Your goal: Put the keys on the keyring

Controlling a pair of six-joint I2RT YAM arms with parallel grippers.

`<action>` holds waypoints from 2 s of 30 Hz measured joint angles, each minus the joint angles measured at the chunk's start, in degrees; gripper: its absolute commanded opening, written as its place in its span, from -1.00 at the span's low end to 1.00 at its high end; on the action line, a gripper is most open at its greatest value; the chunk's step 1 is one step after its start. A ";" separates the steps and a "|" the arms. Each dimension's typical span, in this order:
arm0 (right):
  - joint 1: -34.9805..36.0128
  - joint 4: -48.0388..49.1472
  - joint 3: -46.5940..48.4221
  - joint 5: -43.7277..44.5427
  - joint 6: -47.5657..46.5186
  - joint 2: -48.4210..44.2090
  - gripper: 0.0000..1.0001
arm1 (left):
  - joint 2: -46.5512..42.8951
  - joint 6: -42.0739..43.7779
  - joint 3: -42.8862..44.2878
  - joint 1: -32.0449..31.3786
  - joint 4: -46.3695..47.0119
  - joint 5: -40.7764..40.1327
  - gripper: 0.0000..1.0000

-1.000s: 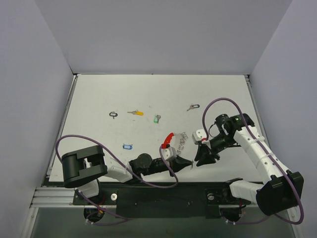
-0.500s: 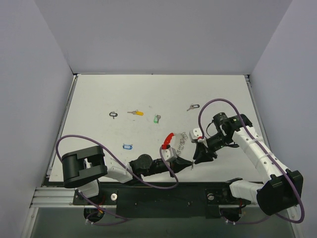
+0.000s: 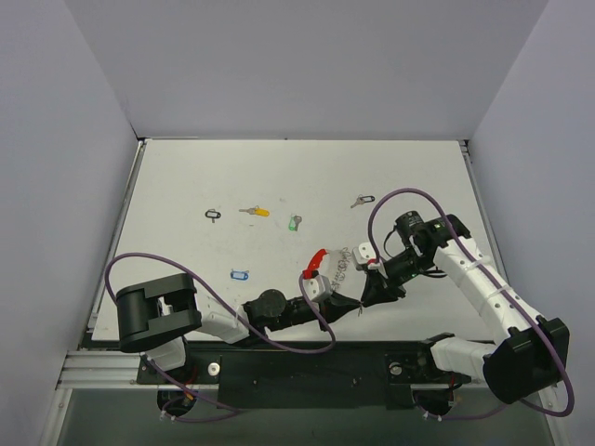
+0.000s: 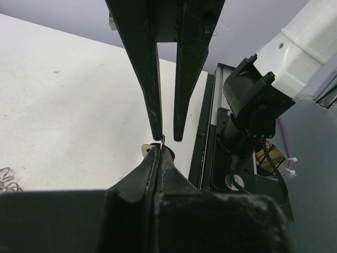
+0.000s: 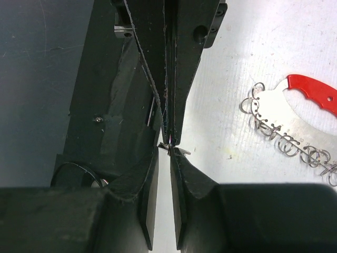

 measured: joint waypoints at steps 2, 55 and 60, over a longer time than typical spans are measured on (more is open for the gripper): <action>0.26 0.20 0.00 0.13 0.11 0.00 -0.78 | 0.00 -0.02 0.00 -0.02 0.00 0.00 -1.00; 2.99 3.56 4.66 13.16 20.09 4.50 -1.00 | -15.93 4.39 3.82 -0.04 -24.22 -5.01 0.03; 2.99 1.42 5.42 13.70 18.58 5.46 -1.00 | -13.16 8.00 8.13 -0.04 -29.20 -5.20 -0.10</action>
